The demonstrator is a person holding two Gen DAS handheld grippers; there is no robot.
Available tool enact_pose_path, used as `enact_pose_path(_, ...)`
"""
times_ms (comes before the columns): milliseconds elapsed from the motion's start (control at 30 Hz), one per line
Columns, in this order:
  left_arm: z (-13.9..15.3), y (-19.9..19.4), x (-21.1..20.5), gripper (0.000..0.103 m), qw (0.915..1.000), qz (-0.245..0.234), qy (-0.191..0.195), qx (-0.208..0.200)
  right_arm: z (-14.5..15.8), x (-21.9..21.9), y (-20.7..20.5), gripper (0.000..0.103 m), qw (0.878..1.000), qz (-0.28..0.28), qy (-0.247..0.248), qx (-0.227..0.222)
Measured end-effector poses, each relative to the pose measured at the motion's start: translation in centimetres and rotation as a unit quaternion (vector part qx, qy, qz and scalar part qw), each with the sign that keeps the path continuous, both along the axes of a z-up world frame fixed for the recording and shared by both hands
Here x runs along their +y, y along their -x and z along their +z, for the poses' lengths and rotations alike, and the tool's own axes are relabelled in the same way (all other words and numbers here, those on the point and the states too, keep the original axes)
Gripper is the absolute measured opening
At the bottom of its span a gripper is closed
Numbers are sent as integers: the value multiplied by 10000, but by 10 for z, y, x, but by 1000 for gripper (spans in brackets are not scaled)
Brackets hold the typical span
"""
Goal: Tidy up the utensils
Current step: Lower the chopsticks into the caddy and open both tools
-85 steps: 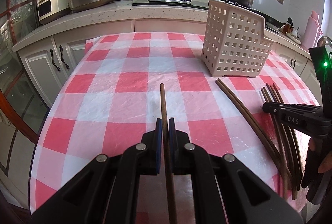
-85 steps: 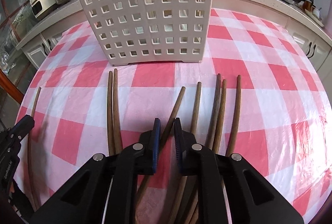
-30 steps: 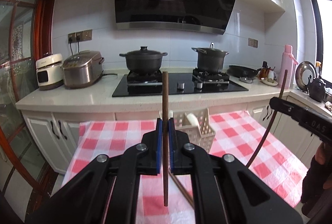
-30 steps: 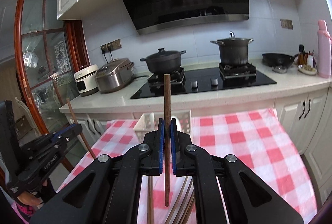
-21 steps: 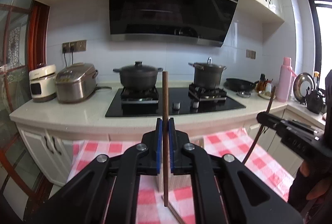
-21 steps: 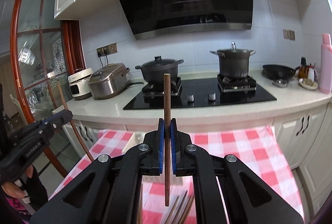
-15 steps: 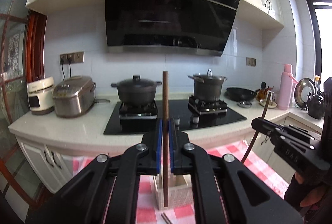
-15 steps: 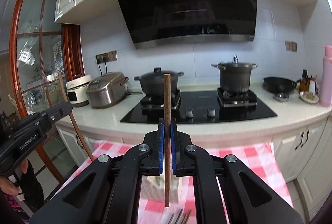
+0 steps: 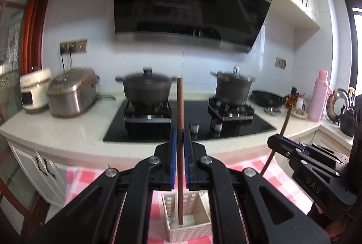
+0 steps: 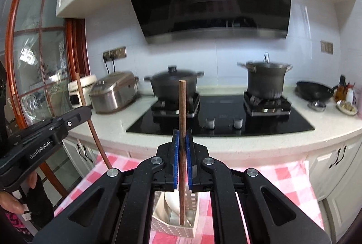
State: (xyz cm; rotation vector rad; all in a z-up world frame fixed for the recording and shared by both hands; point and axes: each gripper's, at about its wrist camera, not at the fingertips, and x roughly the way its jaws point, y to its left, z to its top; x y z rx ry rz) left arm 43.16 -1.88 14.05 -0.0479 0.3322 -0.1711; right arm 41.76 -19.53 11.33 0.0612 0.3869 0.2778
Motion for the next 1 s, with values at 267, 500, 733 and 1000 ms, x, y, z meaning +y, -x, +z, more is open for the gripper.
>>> enact_pose_path(267, -51, -23, 5, 6, 9982, -53, -51, 599, -39, 7, -25, 6, 9982, 34, 36, 594)
enact_pose_path(500, -67, -25, 19, 25, 9975, 178, -56, 686, -54, -1, -40, 20, 9967, -160, -89, 791)
enact_pose_path(733, -65, -6, 35, 48, 9975, 408, 84, 569, -55, -11, -30, 43, 9966, -318, -142, 746)
enact_pose_path(1000, -82, 39, 51, 81, 9962, 768, 109, 385, -62, -26, 9, 43, 9963, -441, -161, 723)
